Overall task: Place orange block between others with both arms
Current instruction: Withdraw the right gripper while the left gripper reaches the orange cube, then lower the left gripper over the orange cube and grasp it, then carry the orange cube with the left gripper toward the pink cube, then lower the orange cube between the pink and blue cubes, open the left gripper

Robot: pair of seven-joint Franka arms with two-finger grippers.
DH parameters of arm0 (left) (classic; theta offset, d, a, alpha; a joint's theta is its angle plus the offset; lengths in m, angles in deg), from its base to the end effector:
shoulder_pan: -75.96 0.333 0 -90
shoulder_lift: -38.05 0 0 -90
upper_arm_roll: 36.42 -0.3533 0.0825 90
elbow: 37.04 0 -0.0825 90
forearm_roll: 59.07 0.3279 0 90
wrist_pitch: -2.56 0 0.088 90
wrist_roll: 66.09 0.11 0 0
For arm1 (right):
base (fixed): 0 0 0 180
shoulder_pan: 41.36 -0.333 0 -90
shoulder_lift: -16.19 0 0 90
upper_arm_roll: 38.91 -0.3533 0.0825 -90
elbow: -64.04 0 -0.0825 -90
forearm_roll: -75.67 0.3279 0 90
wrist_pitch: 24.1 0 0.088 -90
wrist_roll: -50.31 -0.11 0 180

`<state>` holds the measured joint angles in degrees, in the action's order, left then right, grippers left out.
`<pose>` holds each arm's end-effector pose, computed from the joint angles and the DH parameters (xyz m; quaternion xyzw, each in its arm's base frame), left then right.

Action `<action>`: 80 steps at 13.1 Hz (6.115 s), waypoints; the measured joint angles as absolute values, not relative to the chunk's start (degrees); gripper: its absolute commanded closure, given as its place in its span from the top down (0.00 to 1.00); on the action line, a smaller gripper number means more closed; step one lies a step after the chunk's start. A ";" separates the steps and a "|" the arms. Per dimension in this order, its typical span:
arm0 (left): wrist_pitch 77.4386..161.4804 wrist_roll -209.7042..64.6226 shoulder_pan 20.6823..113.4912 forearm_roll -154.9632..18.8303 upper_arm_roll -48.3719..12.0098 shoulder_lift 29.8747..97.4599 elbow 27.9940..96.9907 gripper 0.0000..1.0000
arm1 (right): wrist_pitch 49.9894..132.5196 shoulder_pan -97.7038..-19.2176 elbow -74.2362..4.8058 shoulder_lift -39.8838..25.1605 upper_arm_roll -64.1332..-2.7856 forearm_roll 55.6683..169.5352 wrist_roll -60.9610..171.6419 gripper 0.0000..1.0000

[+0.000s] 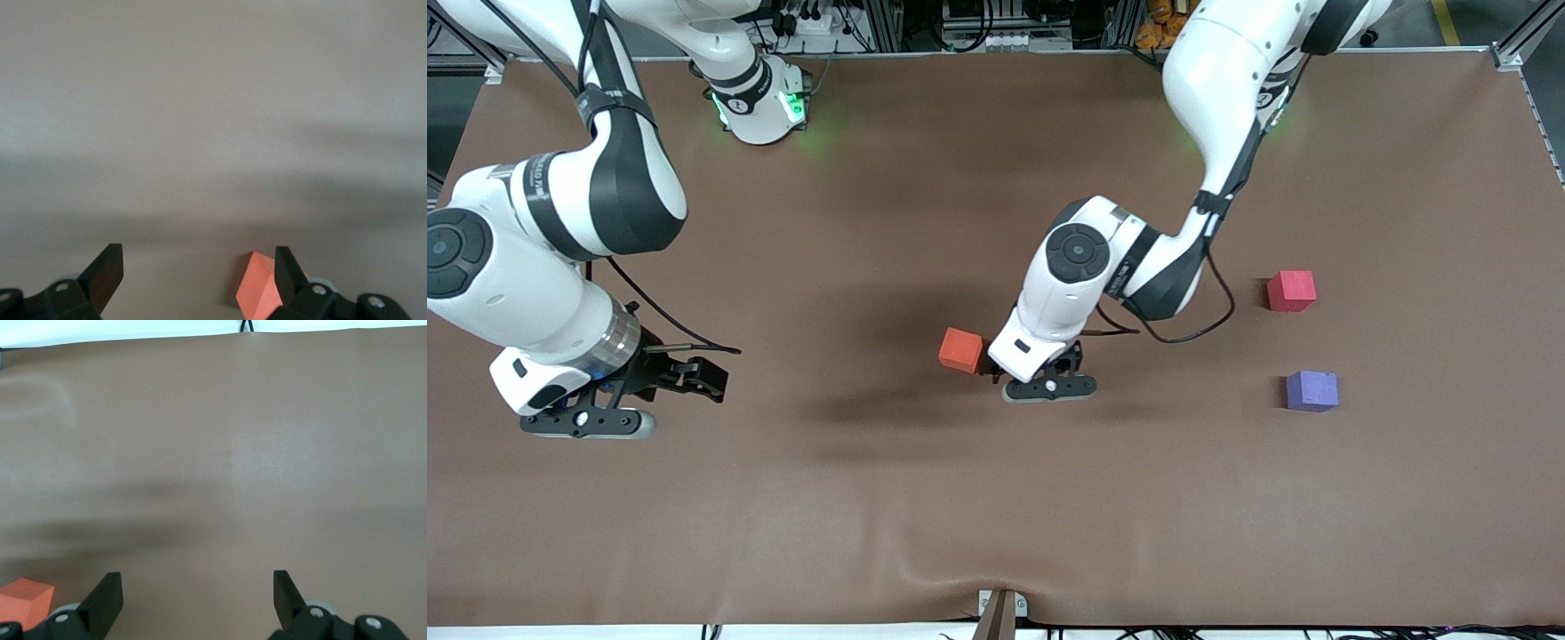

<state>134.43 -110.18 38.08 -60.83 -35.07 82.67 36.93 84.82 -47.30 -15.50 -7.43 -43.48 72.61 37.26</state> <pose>0.5802 -0.4676 0.3553 0.9915 0.0553 0.0729 0.0921 0.6452 0.1048 0.5294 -0.9985 0.0189 -0.0518 0.0007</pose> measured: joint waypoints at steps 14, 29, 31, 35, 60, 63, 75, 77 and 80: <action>142.32 -113.37 26.01 -60.83 -40.45 90.10 35.06 1.00 | 59.77 -48.04 -17.00 5.92 -34.40 72.63 37.26 1.00; 143.83 -102.41 23.92 -59.01 -40.79 93.65 35.31 0.18 | 57.24 -47.73 -19.89 8.46 -32.56 72.66 37.26 1.00; 143.83 -102.43 23.97 -59.01 -40.97 93.48 34.79 0.21 | 57.24 -47.73 -19.97 8.46 -32.56 72.66 37.26 1.00; 138.72 -104.72 26.71 -59.02 -41.63 90.81 34.24 0.33 | 56.73 -47.69 -20.00 8.46 -32.54 72.72 37.25 1.00; 140.46 -84.67 62.38 -53.48 -41.68 47.58 90.53 0.36 | 53.05 -43.69 -19.93 18.75 -34.43 77.10 41.55 1.00; 140.94 -73.07 69.57 -53.47 -41.68 47.57 90.58 0.35 | 53.06 -41.26 -19.93 18.75 -36.93 77.14 43.84 1.00; 154.63 -66.76 72.38 -53.46 -41.15 48.10 98.31 0.35 | 54.46 -41.35 -19.94 16.33 -38.36 77.14 49.22 1.00; 156.09 -66.09 72.90 -53.46 -41.14 49.23 98.43 0.35 | 55.46 -41.39 -19.94 15.60 -38.33 77.14 49.23 1.00; 158.29 -65.41 73.85 -53.46 -41.15 51.01 98.47 0.35 | 56.86 -41.27 -19.94 15.35 -38.17 77.14 49.22 1.00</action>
